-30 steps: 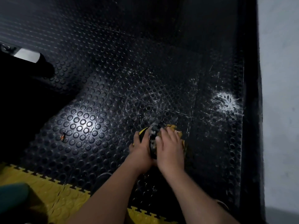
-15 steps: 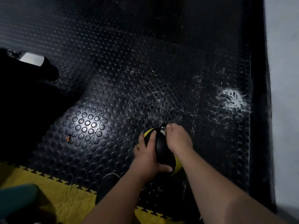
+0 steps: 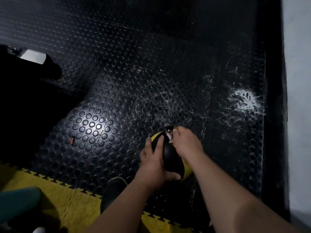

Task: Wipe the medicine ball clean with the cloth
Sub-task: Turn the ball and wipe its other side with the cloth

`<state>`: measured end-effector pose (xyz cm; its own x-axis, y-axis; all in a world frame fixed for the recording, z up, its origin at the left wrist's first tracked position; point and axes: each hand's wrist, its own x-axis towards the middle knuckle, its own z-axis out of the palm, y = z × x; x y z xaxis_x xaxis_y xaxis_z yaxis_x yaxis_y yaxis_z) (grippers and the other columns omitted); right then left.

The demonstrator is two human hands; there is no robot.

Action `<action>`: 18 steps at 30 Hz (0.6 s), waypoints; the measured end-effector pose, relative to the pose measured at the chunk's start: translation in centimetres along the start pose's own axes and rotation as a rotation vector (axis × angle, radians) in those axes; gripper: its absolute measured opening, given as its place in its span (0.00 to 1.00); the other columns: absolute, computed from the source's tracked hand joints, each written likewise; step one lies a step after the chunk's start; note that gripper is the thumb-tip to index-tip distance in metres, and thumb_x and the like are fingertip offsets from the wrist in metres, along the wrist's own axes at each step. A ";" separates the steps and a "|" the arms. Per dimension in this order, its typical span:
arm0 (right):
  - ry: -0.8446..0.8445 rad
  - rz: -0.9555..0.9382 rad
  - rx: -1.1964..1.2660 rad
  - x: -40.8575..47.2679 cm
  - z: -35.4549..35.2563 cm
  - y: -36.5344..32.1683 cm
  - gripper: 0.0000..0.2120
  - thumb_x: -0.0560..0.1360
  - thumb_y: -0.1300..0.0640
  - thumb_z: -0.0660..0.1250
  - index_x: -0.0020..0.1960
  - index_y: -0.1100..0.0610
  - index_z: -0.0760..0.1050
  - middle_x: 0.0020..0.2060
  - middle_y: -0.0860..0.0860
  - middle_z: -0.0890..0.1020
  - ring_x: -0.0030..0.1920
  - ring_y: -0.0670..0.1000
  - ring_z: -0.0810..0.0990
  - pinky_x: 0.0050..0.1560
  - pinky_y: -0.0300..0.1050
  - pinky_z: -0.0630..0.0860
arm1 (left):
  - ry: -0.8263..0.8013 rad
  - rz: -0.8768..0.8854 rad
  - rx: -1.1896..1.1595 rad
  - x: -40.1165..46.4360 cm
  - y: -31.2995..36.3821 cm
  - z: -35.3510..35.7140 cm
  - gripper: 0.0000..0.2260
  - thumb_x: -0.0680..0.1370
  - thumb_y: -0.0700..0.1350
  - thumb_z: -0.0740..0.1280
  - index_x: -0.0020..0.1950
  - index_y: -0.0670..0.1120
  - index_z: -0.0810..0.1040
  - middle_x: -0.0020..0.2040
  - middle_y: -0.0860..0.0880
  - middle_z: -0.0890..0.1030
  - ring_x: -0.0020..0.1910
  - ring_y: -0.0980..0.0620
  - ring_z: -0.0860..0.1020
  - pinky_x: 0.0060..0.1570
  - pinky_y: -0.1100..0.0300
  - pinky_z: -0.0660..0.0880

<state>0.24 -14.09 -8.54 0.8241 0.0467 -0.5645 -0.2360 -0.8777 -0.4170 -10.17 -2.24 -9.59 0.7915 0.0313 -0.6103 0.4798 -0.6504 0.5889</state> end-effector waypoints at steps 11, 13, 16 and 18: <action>0.044 -0.068 -0.038 -2.0 0.7 -0.9 0.22 0.85 0.43 0.48 0.70 0.48 0.74 0.72 0.49 0.74 0.73 0.55 0.69 0.75 0.55 0.64 | 0.048 0.027 -0.025 0.1 -1.3 0.4 0.63 0.60 0.59 0.83 0.81 0.63 0.40 0.80 0.56 0.31 0.81 0.42 0.41 0.77 0.40 0.53; 0.087 -0.198 -0.133 -4.4 1.6 -0.9 0.25 0.85 0.41 0.48 0.77 0.47 0.67 0.79 0.44 0.65 0.80 0.52 0.56 0.80 0.54 0.52 | 0.047 0.037 -0.009 0.0 -1.6 0.6 0.64 0.61 0.62 0.82 0.82 0.59 0.41 0.80 0.55 0.31 0.81 0.42 0.40 0.78 0.41 0.53; 0.069 -0.141 0.006 -3.1 1.2 1.0 0.24 0.85 0.42 0.49 0.74 0.49 0.71 0.74 0.48 0.72 0.75 0.53 0.67 0.75 0.53 0.64 | 0.054 0.048 -0.017 -0.4 -0.9 0.9 0.62 0.62 0.60 0.83 0.81 0.63 0.41 0.79 0.57 0.29 0.81 0.42 0.39 0.77 0.37 0.53; -0.024 0.118 0.235 -0.6 -0.6 2.4 0.22 0.85 0.43 0.51 0.65 0.53 0.77 0.64 0.56 0.79 0.60 0.56 0.77 0.63 0.54 0.73 | 0.055 0.036 -0.023 -0.4 -0.4 0.8 0.62 0.61 0.57 0.83 0.79 0.68 0.41 0.78 0.59 0.29 0.80 0.44 0.39 0.77 0.36 0.53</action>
<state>-0.50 -16.50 -8.84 0.7722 -0.0359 -0.6343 -0.4449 -0.7433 -0.4995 -10.99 -2.67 -10.00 0.8276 0.0501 -0.5591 0.4588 -0.6341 0.6224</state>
